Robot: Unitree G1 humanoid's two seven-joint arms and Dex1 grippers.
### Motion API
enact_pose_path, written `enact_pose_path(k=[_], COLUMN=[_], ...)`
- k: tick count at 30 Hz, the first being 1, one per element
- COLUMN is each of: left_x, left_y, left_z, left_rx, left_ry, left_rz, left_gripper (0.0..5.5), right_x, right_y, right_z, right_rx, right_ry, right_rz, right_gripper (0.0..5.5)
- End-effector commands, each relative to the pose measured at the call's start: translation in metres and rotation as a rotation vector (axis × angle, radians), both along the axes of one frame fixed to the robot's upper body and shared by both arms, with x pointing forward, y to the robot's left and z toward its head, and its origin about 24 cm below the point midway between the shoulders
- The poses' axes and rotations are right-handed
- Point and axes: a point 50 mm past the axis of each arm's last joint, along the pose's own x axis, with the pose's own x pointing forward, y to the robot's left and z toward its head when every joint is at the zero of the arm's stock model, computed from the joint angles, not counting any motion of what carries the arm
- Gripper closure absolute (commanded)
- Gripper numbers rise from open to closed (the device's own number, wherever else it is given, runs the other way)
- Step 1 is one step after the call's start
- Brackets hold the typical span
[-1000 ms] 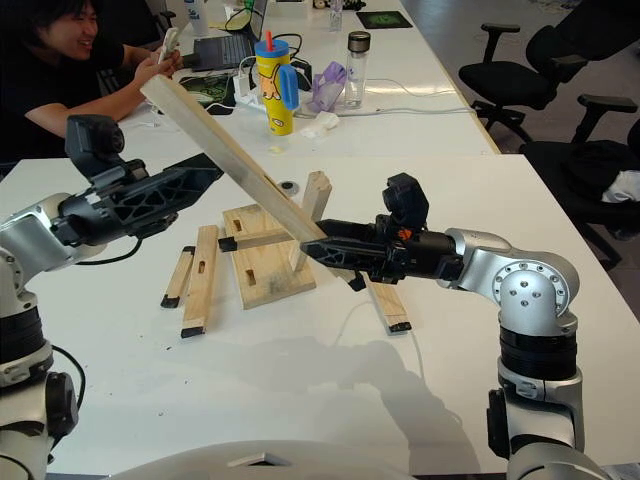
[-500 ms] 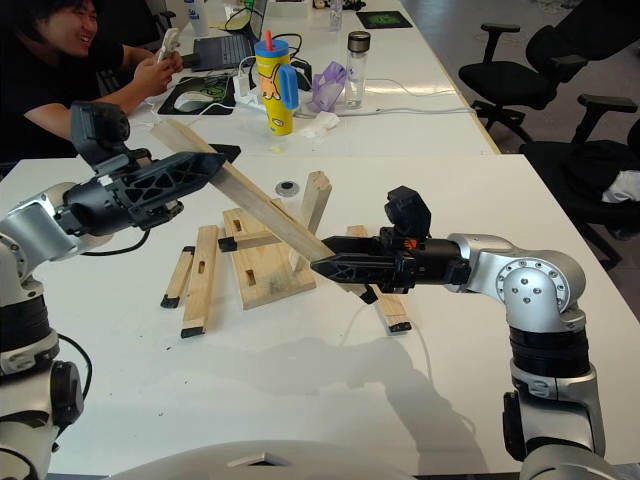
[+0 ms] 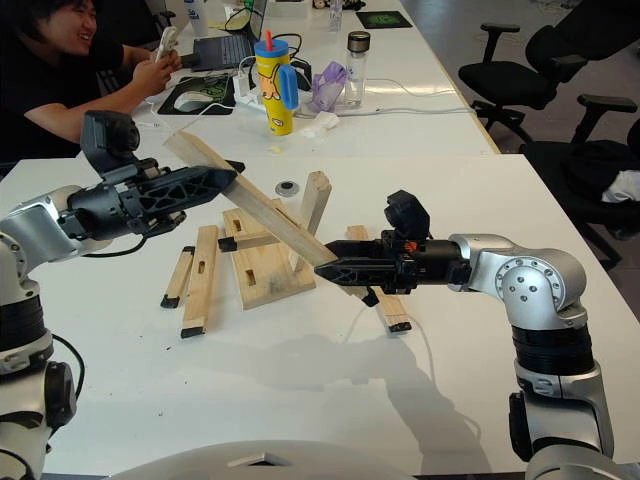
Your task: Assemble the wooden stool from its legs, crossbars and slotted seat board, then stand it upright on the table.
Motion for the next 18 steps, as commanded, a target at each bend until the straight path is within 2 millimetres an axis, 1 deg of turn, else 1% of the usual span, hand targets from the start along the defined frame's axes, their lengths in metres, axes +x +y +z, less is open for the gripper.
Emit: enact_pose_path(k=[1, 5, 7, 8, 10, 12, 14, 16, 18], left_x=[-0.001, -0.005, -0.01, -0.013, -0.02, -0.027, -0.03, -0.032, -0.035], left_y=[0.016, 0.022, 0.026, 0.028, 0.031, 0.036, 0.044, 0.051, 0.059], left_z=[-0.006, -0.012, -0.014, -0.015, -0.015, -0.015, -0.015, -0.012, -0.011], left_rx=[0.031, 0.037, 0.052, 0.063, 0.068, 0.09, 0.12, 0.148, 0.193], left_ry=[0.008, 0.007, -0.001, -0.008, -0.017, -0.017, -0.009, -0.007, 0.002], left_rz=[0.091, 0.129, 0.161, 0.176, 0.185, 0.195, 0.2, 0.202, 0.199], left_gripper=[3.42, 3.42, 3.42, 3.42, 3.42, 3.42, 3.42, 3.42, 3.42], right_x=[0.008, 0.005, 0.007, 0.007, 0.001, -0.009, -0.016, -0.023, -0.028], right_y=[-0.01, -0.021, -0.028, -0.031, -0.035, -0.032, -0.023, -0.013, -0.002], right_z=[0.004, 0.012, 0.01, 0.005, -0.012, -0.035, -0.061, -0.077, -0.088], right_rx=[0.011, 0.039, 0.041, 0.026, -0.055, -0.172, -0.296, -0.357, -0.378], right_ry=[0.071, 0.108, 0.112, 0.127, 0.138, 0.141, 0.121, 0.099, 0.081], right_rz=[-0.054, -0.037, -0.089, -0.114, -0.157, -0.172, -0.198, -0.196, -0.202], right_gripper=[2.84, 2.23, 1.96, 1.81, 1.78, 1.78, 1.78, 1.78, 1.78])
